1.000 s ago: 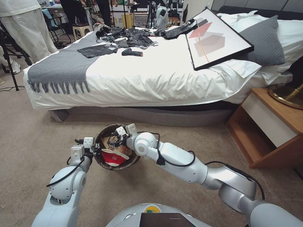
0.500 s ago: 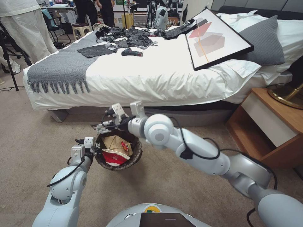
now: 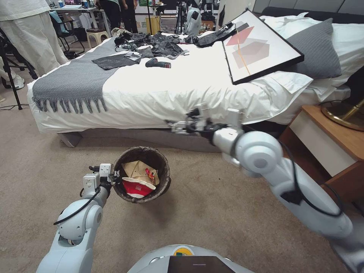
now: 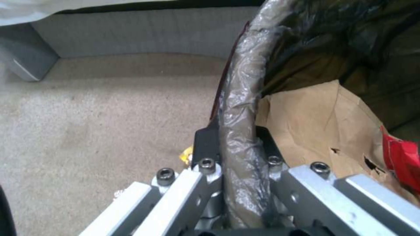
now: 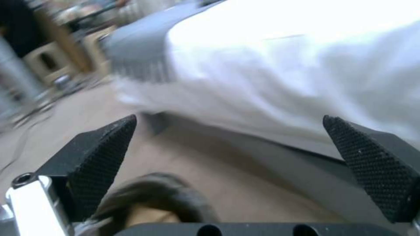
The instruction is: Pick up the trash bin, then pick up the garbage from the floor and place it into the trash bin.
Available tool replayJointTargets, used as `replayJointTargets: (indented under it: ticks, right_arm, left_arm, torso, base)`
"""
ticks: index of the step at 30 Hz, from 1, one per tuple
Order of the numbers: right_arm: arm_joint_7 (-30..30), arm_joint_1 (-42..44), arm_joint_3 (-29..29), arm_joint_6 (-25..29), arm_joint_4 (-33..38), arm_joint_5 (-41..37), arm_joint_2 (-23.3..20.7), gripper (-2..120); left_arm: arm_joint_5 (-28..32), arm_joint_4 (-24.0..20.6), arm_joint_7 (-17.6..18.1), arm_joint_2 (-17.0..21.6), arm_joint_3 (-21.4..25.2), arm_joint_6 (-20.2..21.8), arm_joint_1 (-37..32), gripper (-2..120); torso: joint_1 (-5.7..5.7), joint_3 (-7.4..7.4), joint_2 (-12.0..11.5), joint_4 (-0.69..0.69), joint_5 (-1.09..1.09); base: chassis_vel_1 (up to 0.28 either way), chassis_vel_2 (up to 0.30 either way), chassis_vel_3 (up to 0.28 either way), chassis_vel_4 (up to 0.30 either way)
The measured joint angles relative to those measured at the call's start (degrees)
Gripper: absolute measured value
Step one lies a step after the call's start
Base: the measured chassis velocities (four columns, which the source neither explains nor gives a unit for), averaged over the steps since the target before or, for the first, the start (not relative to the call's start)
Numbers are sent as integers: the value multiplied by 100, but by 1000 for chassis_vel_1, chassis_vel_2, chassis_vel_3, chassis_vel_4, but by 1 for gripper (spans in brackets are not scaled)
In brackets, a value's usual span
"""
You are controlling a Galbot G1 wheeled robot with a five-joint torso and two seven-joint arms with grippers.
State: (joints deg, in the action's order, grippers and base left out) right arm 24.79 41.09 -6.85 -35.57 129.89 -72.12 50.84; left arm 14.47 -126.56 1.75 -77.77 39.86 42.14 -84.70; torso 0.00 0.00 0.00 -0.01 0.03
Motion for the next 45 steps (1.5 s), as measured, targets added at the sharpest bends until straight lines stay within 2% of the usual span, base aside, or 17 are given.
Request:
replayJointTargets:
  ticks: [1,2,4,5,6,8,9,10,13,14,17,20,21,25,28,38,45]
  right_arm:
    - [-189,742,-661,7,86,494,165,100]
    - [-189,742,-661,7,86,494,165,100]
    - [-453,1469,-1415,43,169,1040,440,100]
    - [-453,1469,-1415,43,169,1040,440,100]
    - [-727,1896,-1830,130,219,1512,647,100]
    - [-1084,2423,-2216,350,235,2214,947,100]
    - [-1290,2840,-2469,530,239,2707,1310,100]
    - [-1290,2840,-2469,530,239,2707,1310,100]
    - [-1607,3516,-2828,1048,162,3690,1900,100]
    - [-1607,3516,-2828,1048,162,3690,1900,100]
    - [-1968,3901,-3120,1673,41,4557,2289,100]
    - [-2009,4099,-3235,1900,4,4823,2567,100]
    - [-2041,4228,-3327,2156,-60,5269,2772,100]
    - [-2098,4424,-3514,2557,-209,6028,3094,100]
    - [-2112,4591,-3578,2771,-283,6246,3255,100]
    - [-1994,4591,-3579,3238,-538,6764,3398,100]
    - [-2177,4493,-3691,3850,-699,7346,3453,100]
  left_arm:
    - [-2,-19,10,-5,0,0,0,3]
    - [-2,-19,10,-5,0,0,0,3]
    - [-8,-63,9,-6,21,0,-19,3]
    - [-8,-63,9,-6,21,0,-19,3]
    - [-17,-91,4,-3,40,0,-36,3]
    - [-26,-130,3,1,59,0,-63,3]
    - [-34,-171,4,-9,60,0,-77,3]
    - [-34,-171,4,-9,60,0,-77,3]
    - [-34,-274,6,-46,61,0,-96,3]
    - [-34,-274,6,-46,61,0,-96,3]
    - [-25,-322,2,-46,87,0,-124,3]
    - [-16,-353,3,-44,102,0,-151,3]
    - [-2,-389,12,-44,105,0,-167,3]
    - [17,-457,46,-53,73,0,-211,3]
    - [43,-481,91,-67,55,0,-240,3]
    - [252,-492,224,-22,42,0,-274,3]
    - [250,-471,218,-23,56,0,-258,3]
  torso:
    - [0,0,0,0,0]
    - [0,0,0,0,0]
    - [0,0,0,-1,1]
    - [0,0,0,-1,1]
    - [0,0,0,-2,-1]
    - [0,0,0,0,-1]
    - [0,0,0,1,-2]
    - [0,0,0,1,-2]
    - [0,0,0,1,-2]
    - [0,0,0,1,-2]
    - [0,0,0,0,-2]
    - [0,0,0,2,-3]
    - [0,0,0,2,-3]
    - [0,0,0,1,-3]
    - [0,0,0,0,-3]
    - [0,1,0,2,-3]
    - [0,1,0,1,-3]
  base:
    - [0,0,0,0]
    - [0,0,0,0]
    - [0,0,0,0]
    - [0,0,0,0]
    - [0,0,0,0]
    - [0,0,0,0]
    - [0,0,0,0]
    - [0,0,0,0]
    - [0,0,0,0]
    - [0,0,0,0]
    - [0,0,0,0]
    - [0,0,0,0]
    - [0,0,0,0]
    - [0,0,0,0]
    - [0,0,0,0]
    - [0,0,0,0]
    - [0,0,0,0]
